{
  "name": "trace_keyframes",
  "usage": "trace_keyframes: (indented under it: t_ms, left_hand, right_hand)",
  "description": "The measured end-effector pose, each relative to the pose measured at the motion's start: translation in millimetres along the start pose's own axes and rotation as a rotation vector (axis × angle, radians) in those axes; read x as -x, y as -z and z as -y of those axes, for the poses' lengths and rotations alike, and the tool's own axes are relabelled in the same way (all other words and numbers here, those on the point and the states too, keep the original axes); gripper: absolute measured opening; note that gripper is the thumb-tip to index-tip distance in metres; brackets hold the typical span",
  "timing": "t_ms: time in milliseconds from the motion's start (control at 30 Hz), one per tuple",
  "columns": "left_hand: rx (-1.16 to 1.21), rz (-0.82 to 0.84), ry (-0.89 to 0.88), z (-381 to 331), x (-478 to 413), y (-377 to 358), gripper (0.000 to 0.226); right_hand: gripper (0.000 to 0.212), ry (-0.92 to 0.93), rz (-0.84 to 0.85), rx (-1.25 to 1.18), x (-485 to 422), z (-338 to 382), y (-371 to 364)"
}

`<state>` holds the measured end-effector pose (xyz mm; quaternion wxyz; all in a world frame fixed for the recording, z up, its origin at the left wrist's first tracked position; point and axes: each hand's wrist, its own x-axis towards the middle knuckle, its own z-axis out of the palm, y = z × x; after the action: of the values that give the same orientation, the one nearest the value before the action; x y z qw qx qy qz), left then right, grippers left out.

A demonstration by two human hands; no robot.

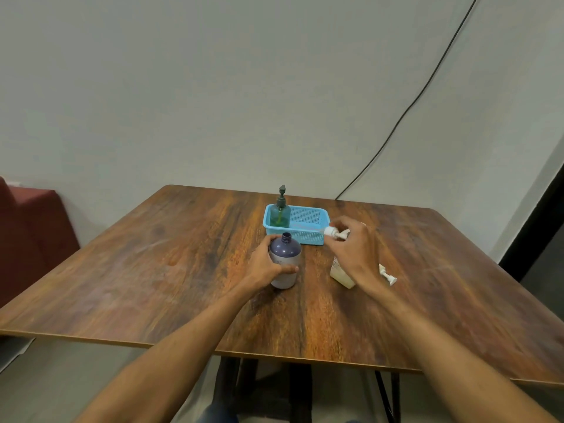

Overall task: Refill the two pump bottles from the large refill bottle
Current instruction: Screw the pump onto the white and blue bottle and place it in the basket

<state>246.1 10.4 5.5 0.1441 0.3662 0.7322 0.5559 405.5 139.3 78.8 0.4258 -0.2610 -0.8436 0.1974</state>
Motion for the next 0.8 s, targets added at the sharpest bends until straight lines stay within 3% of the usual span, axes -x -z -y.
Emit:
trace_keyframes:
  t_ms: [133,400,800]
  left_hand:
    - [-0.002,0.014,0.016,-2,0,0,0.08]
    - [0.013,0.017,0.018,-2,0,0,0.081]
    - [0.016,0.019,0.016,3,-3,1,0.083]
  right_hand:
    - [0.027,-0.065,0.099,-0.252,-31,14,23]
    - [0.033,0.183,0.324,0.058,-72,41,42]
    - [0.031,0.309,0.502,0.204,-88,77,36]
